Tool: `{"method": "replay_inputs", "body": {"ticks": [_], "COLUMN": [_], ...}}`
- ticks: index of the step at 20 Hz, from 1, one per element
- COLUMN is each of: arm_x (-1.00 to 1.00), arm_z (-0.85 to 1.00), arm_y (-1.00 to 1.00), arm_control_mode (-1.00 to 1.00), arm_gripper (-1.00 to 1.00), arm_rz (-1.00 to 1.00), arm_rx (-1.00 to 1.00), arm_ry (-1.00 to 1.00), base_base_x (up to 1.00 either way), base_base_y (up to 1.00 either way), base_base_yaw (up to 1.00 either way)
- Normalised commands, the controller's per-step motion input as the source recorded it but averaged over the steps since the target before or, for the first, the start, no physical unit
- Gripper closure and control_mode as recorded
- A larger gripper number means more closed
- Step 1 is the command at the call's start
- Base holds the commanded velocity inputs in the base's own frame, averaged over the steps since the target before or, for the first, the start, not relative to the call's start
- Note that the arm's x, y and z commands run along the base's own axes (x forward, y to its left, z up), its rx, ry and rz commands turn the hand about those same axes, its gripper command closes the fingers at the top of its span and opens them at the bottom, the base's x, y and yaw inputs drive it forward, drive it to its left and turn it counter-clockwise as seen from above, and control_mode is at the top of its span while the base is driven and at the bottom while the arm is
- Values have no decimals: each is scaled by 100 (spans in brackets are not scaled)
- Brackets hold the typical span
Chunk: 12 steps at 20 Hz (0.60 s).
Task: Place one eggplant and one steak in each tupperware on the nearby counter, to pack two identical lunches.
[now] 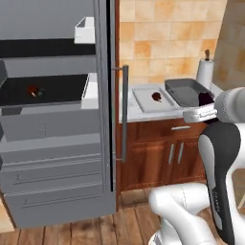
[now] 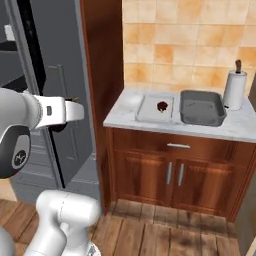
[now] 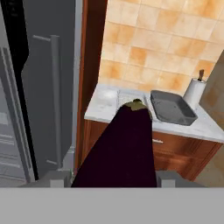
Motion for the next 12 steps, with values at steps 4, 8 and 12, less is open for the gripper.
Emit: {"method": "replay_inputs", "body": {"ticks": [4, 8, 12], "arm_x": [0, 0, 0], "arm_z": [0, 0, 0], "arm_y": [0, 0, 0], "arm_control_mode": [100, 100, 100], "arm_gripper": [100, 100, 100], "arm_rz": [0, 0, 0], "arm_rx": [0, 0, 0], "arm_ry": [0, 0, 0], "base_base_x": [21, 84, 100], "base_base_y": [-76, -26, -4], "base_base_yaw": [0, 0, 0]}}
